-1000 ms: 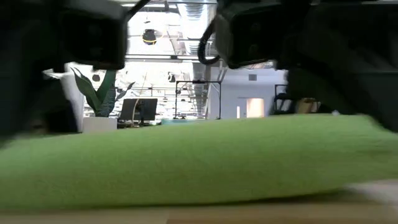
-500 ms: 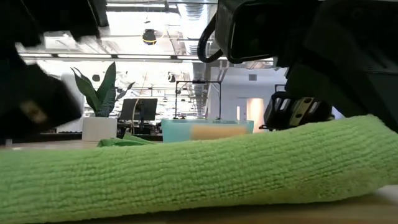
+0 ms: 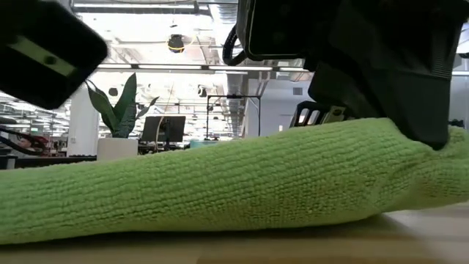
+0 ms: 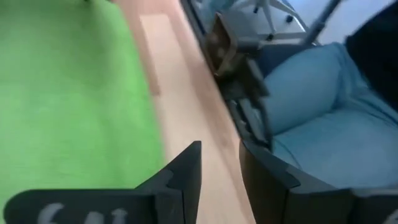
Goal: Roll microfiber towels into tight, uniform cylinder then place into a basket
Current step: Roll the green microfiber cloth
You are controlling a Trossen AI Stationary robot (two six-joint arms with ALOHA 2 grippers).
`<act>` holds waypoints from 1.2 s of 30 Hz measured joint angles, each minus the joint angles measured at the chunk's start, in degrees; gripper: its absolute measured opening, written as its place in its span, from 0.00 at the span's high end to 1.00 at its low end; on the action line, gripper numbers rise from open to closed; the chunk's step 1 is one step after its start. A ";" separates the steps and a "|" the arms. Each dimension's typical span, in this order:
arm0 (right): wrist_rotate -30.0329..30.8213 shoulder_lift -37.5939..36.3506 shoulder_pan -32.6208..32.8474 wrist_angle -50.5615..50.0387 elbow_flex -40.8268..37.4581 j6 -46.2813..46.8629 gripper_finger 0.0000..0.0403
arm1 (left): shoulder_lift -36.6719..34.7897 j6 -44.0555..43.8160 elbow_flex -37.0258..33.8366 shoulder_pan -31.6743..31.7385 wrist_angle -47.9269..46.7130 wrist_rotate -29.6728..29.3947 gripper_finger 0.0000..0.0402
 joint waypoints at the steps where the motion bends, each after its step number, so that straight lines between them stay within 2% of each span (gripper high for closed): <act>1: 0.00 0.00 0.00 0.00 0.00 -0.01 0.97 | 0.00 -0.17 0.00 0.39 -0.06 -0.18 0.74; 7: 0.00 -0.01 0.00 0.00 0.00 -0.01 0.96 | 0.00 -4.49 0.00 2.55 -3.35 -0.43 0.60; 13: 0.02 -0.02 0.00 0.10 0.00 -0.05 0.97 | 0.00 2.41 0.00 3.18 -3.47 -0.45 0.49; 16: 0.04 -0.02 0.00 0.14 0.00 -0.05 0.96 | 0.04 6.31 1.87 2.91 -5.89 -0.44 0.48; 18: 0.07 -0.02 -0.03 0.15 0.00 -0.05 0.95 | 0.04 8.04 5.25 2.54 -11.19 -1.18 0.48; 24: 0.46 -0.02 -0.37 0.22 0.00 -0.05 0.97 | 0.58 9.12 16.58 -0.09 -34.05 -12.22 0.48; 27: 1.27 -0.02 -0.37 0.22 0.02 -0.05 0.96 | 2.44 8.56 17.29 -0.96 -34.73 -14.68 0.48; 36: 1.24 -0.02 -0.37 0.22 0.02 -0.05 0.97 | 10.15 6.58 17.24 -0.50 -31.80 -13.27 0.48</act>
